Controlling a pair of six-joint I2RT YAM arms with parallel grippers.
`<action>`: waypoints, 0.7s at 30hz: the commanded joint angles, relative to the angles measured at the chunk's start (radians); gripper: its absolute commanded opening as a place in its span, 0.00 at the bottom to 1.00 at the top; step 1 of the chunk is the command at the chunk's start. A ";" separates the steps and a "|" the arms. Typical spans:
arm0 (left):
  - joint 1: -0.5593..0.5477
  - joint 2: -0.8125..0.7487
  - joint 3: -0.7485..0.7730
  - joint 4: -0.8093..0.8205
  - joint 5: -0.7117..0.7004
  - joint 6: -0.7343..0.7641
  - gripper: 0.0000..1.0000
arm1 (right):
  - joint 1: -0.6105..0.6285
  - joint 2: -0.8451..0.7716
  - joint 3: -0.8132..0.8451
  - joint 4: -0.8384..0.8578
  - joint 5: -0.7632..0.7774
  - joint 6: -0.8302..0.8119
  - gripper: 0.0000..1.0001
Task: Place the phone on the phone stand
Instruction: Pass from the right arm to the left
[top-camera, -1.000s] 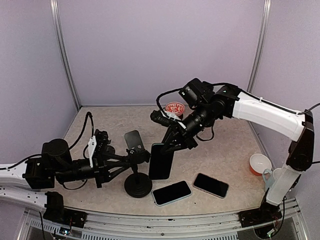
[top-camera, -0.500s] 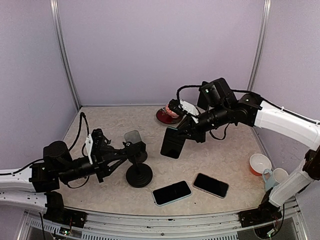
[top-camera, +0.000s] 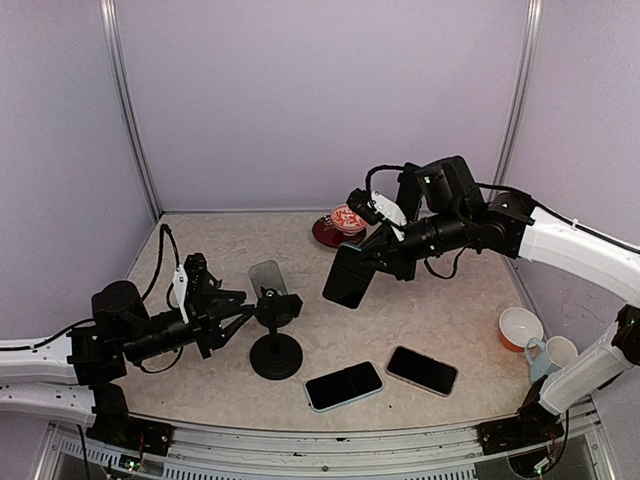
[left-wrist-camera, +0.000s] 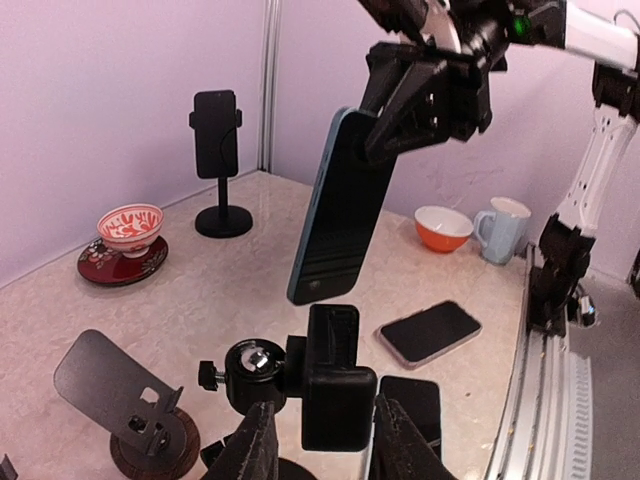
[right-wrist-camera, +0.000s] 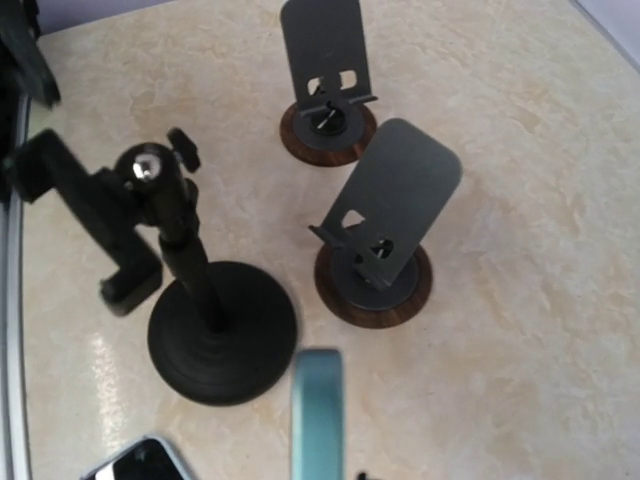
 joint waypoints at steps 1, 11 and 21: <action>0.004 -0.024 0.032 0.113 0.026 -0.001 0.41 | -0.005 -0.032 -0.004 0.063 -0.066 0.009 0.00; -0.001 -0.040 0.128 0.062 0.111 -0.015 0.88 | 0.033 -0.042 0.046 0.061 -0.208 0.001 0.00; -0.081 0.123 0.266 -0.010 0.180 0.053 0.99 | 0.185 0.003 0.172 -0.038 -0.279 -0.072 0.00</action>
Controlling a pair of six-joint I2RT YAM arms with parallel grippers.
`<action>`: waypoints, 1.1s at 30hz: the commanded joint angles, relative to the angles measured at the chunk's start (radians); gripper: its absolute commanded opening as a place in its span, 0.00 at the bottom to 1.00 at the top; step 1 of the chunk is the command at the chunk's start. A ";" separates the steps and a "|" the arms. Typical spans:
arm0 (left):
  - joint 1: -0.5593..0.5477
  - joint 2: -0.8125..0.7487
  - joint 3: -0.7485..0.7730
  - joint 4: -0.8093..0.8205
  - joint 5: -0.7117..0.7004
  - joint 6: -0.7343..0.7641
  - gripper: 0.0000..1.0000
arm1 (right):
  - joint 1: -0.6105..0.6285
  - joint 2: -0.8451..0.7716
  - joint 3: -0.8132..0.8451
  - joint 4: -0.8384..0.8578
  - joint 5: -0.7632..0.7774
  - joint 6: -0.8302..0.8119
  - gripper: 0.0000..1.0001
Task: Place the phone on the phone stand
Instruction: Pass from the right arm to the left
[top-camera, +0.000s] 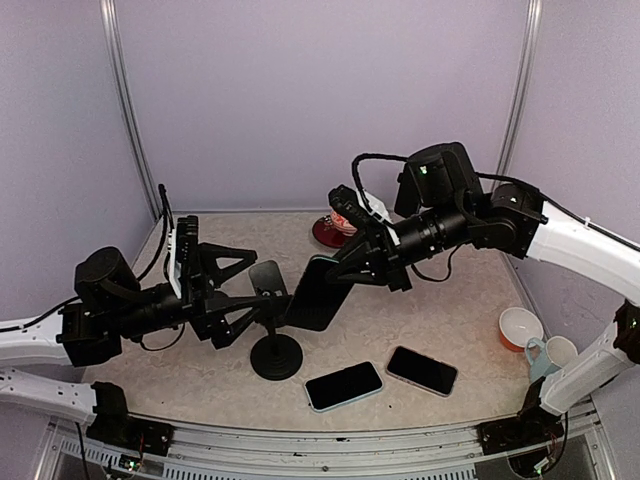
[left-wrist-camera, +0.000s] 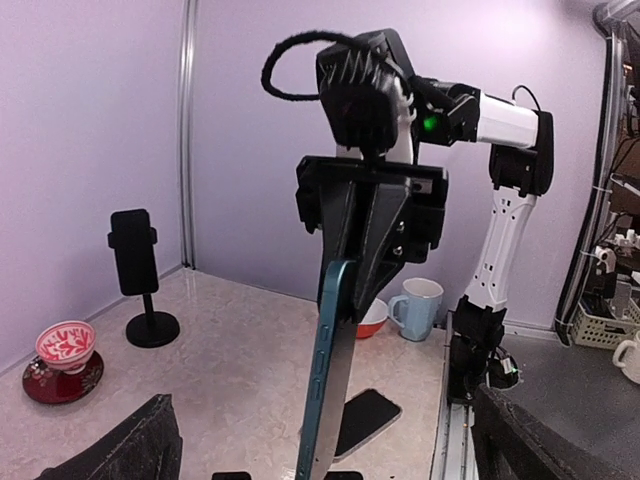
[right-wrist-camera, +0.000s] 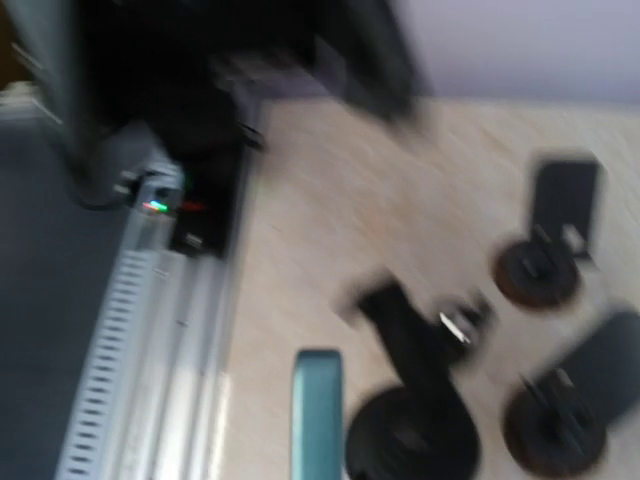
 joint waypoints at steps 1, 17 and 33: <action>-0.030 0.071 0.054 -0.053 0.051 0.047 0.99 | 0.048 0.004 0.069 -0.010 -0.059 -0.035 0.00; -0.043 0.157 0.060 -0.079 0.207 0.044 0.62 | 0.094 -0.023 0.055 0.091 -0.084 -0.014 0.00; -0.054 0.149 0.034 -0.035 0.164 0.035 0.00 | 0.124 -0.012 -0.006 0.232 -0.059 0.056 0.32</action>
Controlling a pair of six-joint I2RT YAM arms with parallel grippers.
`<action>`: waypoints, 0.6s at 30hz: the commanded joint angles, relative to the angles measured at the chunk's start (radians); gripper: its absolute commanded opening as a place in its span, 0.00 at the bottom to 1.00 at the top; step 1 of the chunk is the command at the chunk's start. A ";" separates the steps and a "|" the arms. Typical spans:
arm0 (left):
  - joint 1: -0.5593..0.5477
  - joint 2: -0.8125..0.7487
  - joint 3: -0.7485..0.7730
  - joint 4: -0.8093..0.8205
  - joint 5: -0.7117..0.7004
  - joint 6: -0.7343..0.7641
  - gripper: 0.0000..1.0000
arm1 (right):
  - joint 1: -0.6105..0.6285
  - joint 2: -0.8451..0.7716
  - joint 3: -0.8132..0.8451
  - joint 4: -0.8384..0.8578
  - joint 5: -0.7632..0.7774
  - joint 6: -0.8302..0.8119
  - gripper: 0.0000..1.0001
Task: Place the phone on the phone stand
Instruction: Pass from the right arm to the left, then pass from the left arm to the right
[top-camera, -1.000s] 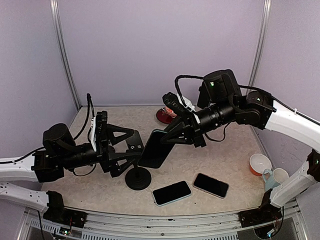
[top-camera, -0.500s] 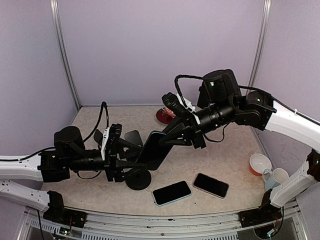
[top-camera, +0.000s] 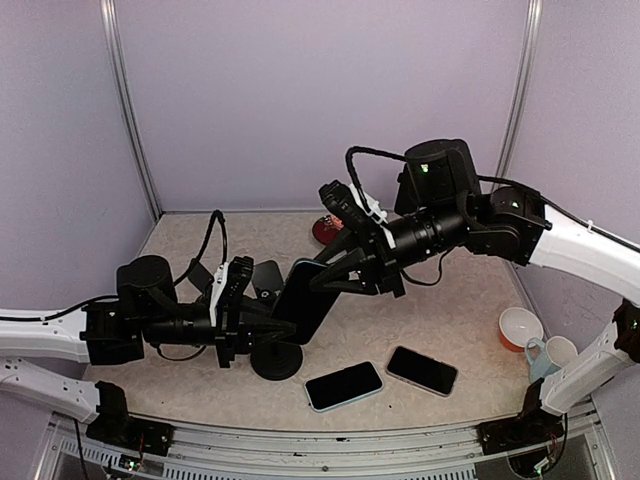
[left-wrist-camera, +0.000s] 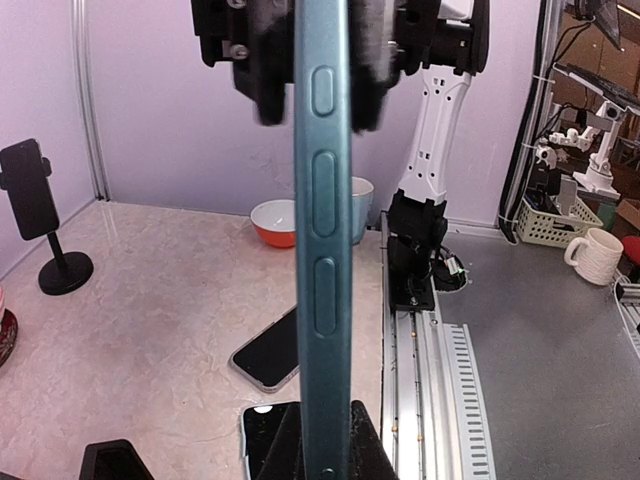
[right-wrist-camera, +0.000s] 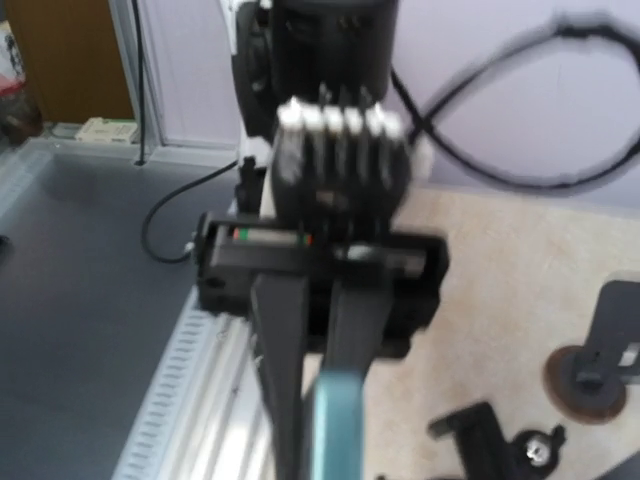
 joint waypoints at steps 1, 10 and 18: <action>-0.010 -0.037 -0.005 0.060 -0.028 -0.018 0.00 | 0.016 -0.028 -0.062 0.194 -0.018 0.060 0.39; -0.011 -0.097 -0.050 0.125 -0.050 -0.030 0.00 | 0.016 -0.098 -0.254 0.587 -0.016 0.255 0.67; -0.020 -0.076 -0.050 0.138 -0.039 -0.036 0.00 | 0.017 -0.044 -0.268 0.698 -0.029 0.303 0.67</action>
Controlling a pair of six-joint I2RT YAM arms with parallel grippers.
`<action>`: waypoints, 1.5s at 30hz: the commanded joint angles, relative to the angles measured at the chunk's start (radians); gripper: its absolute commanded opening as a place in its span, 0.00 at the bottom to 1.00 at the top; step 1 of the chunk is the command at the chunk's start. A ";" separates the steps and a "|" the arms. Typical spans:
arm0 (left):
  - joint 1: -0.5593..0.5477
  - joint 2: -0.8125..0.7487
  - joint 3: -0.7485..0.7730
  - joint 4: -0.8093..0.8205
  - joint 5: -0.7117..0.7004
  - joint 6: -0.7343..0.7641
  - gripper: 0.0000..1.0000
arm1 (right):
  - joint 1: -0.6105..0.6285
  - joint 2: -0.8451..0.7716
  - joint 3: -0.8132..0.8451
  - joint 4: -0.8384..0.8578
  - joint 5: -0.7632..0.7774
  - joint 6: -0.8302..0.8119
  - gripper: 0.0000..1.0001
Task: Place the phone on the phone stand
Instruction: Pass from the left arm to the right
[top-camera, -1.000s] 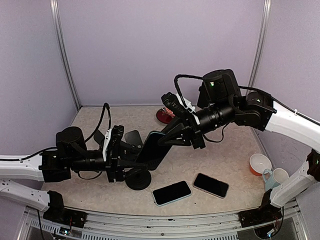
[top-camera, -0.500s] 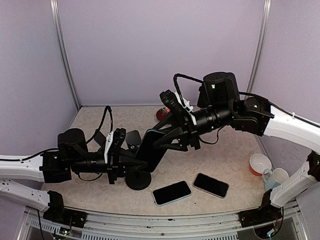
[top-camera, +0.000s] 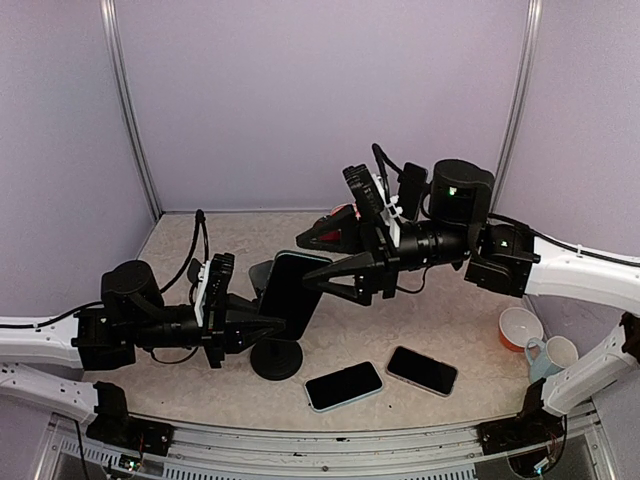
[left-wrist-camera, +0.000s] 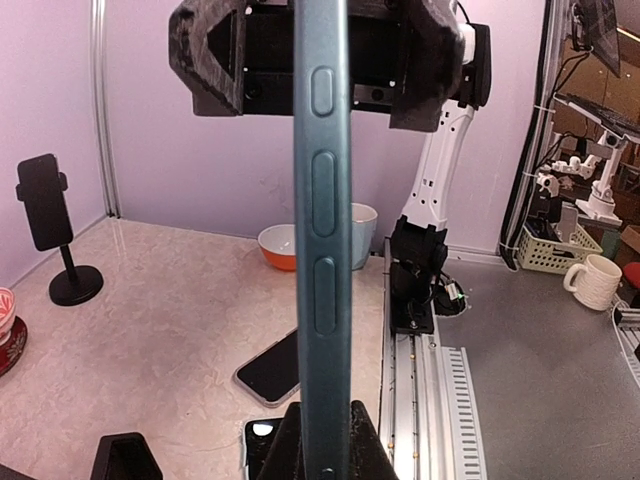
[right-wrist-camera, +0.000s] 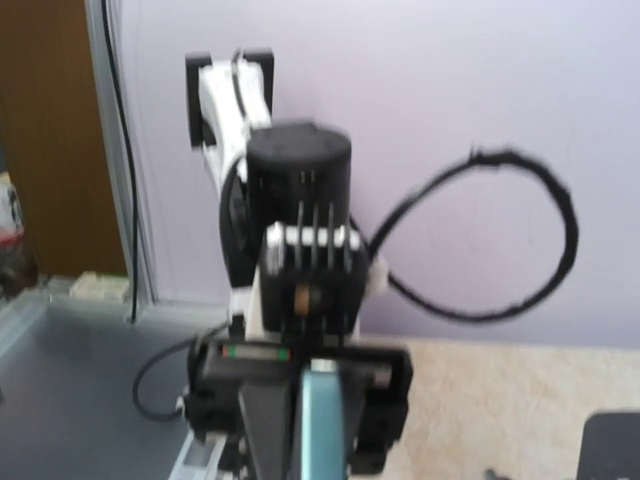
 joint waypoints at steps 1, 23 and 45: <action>-0.010 0.003 0.002 0.089 0.001 -0.009 0.00 | 0.012 0.033 0.000 0.126 -0.022 0.058 0.66; -0.012 0.013 -0.003 0.084 -0.024 0.000 0.00 | 0.025 0.121 0.073 0.151 -0.099 0.079 0.00; 0.056 -0.152 -0.062 -0.001 -0.086 -0.044 0.89 | 0.025 0.028 0.050 -0.052 0.095 -0.055 0.00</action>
